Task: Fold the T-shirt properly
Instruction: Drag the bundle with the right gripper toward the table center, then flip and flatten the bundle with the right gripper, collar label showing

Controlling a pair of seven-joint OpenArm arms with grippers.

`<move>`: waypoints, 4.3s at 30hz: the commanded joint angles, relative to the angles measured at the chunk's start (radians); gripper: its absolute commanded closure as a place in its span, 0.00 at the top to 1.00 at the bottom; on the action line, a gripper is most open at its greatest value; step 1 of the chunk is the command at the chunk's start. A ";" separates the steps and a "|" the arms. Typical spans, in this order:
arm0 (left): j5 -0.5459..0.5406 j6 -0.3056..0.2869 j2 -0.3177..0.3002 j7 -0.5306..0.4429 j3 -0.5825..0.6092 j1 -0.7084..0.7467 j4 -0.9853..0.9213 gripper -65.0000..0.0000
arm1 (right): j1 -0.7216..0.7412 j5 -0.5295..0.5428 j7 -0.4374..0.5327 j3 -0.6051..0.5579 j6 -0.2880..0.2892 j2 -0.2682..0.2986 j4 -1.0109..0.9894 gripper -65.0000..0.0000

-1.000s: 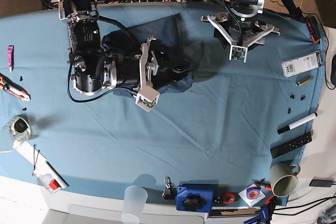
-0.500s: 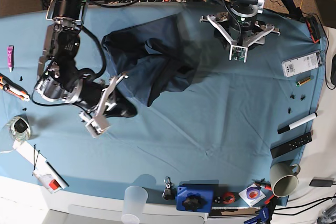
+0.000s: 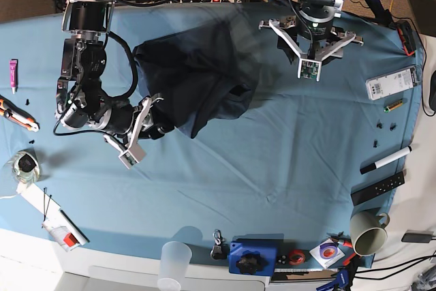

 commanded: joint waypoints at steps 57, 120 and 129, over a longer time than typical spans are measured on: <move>0.005 0.000 0.003 -0.060 0.001 0.000 0.017 0.44 | -0.183 0.625 -0.096 -0.316 0.001 0.257 0.313 0.00; 0.005 -0.001 0.002 -0.124 0.001 0.000 0.017 0.00 | -0.200 0.438 -0.096 -0.134 0.001 0.157 0.054 0.00; 0.005 -0.002 0.002 -0.122 0.001 0.000 0.017 0.00 | -0.200 0.359 -0.096 0.028 0.001 0.158 0.247 0.00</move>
